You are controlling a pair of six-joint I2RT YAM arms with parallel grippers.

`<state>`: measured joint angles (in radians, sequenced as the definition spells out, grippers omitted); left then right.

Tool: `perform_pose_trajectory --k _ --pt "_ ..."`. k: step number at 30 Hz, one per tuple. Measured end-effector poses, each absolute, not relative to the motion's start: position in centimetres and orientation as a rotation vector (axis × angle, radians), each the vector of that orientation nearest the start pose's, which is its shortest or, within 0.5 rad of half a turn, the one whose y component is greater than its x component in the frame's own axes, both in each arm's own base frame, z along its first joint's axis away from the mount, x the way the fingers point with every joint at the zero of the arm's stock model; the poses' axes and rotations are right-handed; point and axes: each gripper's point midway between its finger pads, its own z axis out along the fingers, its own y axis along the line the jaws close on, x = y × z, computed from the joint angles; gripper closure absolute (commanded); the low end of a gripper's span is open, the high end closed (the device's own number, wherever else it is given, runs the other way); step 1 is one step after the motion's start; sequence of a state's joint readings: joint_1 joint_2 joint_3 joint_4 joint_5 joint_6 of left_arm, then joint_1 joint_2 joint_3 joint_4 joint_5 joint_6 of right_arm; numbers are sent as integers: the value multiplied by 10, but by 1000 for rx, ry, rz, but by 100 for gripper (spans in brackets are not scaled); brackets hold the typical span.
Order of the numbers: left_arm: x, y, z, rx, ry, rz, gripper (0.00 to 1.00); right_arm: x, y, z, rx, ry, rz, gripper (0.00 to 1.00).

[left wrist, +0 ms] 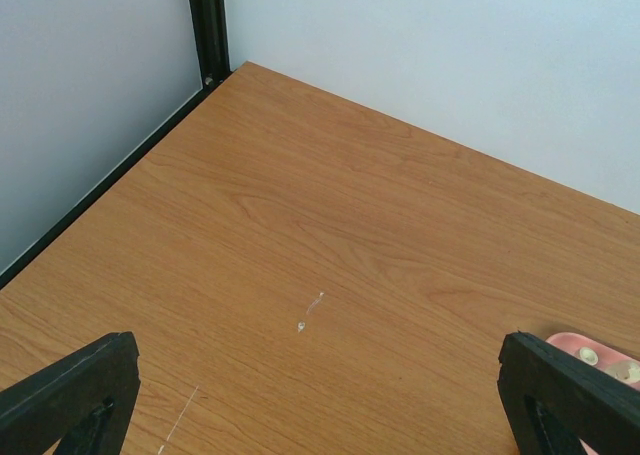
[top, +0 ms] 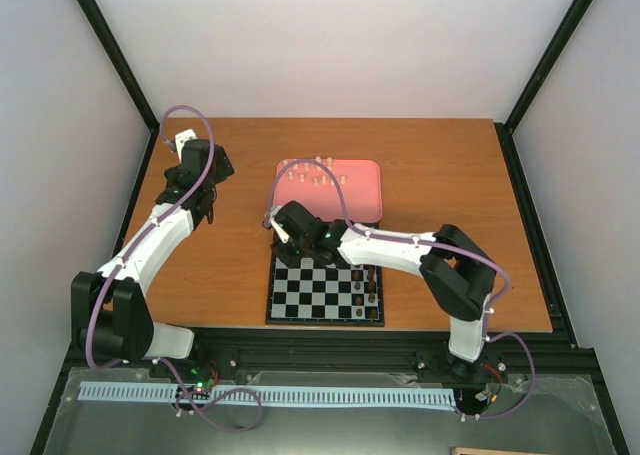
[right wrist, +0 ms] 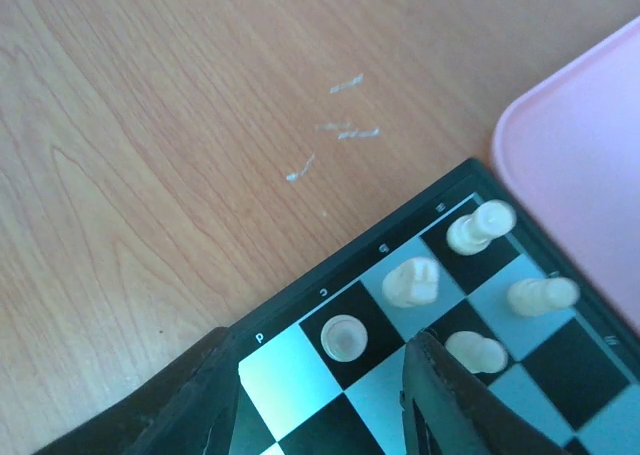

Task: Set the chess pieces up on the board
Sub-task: Place the chess piece on the chessboard, then pick up the chess piece from the storage box.

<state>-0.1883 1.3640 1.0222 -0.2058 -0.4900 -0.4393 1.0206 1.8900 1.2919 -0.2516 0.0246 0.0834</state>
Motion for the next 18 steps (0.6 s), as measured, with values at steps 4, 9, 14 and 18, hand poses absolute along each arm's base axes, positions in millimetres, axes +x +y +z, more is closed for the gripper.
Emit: perform_pose_trajectory --k 4,9,14,18 --pt "417 2 229 -535 1980 129 0 272 420 121 -1050 2162 449 50" --pt "417 1 229 -534 1980 129 0 289 406 132 -980 2154 366 51" --pt "417 1 229 -533 1980 129 0 336 367 136 -836 2209 281 53" --pt "417 1 229 -534 1980 129 0 392 321 151 -657 2232 214 55"
